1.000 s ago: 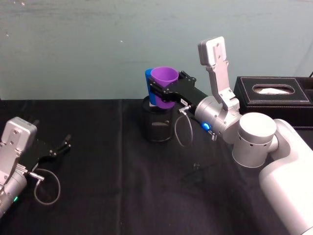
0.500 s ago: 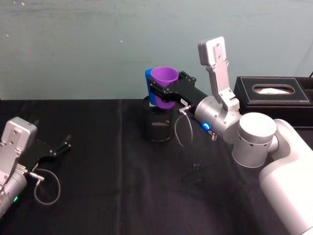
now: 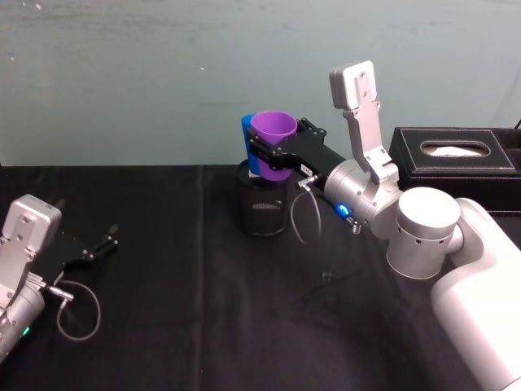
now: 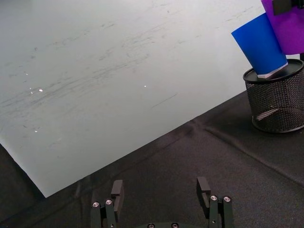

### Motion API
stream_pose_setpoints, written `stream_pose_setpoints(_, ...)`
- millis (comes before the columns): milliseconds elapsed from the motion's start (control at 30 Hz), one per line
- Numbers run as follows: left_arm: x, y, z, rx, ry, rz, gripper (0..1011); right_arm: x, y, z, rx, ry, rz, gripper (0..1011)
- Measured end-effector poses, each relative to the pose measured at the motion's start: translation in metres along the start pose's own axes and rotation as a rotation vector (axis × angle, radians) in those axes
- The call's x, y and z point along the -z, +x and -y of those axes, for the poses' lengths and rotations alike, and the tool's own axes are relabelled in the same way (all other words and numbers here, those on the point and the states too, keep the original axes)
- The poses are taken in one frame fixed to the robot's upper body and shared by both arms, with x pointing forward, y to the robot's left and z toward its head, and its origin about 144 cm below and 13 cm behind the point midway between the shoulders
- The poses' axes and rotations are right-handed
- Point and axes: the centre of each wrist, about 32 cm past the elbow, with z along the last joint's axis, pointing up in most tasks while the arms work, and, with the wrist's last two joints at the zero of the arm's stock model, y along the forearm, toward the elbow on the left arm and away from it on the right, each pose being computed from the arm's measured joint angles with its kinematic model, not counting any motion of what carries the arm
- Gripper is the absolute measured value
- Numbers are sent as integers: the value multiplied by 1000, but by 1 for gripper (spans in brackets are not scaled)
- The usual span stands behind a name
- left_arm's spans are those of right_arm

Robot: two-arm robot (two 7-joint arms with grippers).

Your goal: Pick up one cup with a gripper and tap it against the other cup.

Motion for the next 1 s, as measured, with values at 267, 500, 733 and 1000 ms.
stream_pose_setpoints(267, 0, 0, 0, 0, 0, 0, 1000, 0, 0, 0, 0, 0, 0, 736)
stream_pose_setpoints(500, 0, 0, 0, 0, 0, 0, 1000, 0, 0, 0, 0, 0, 0, 736)
stream_pose_setpoints(733, 0, 0, 0, 0, 0, 0, 1000, 0, 0, 0, 0, 0, 0, 736)
stream_pose_setpoints(1000, 0, 0, 0, 0, 0, 0, 1000, 4, -1, 5, -7, 5, 0, 736)
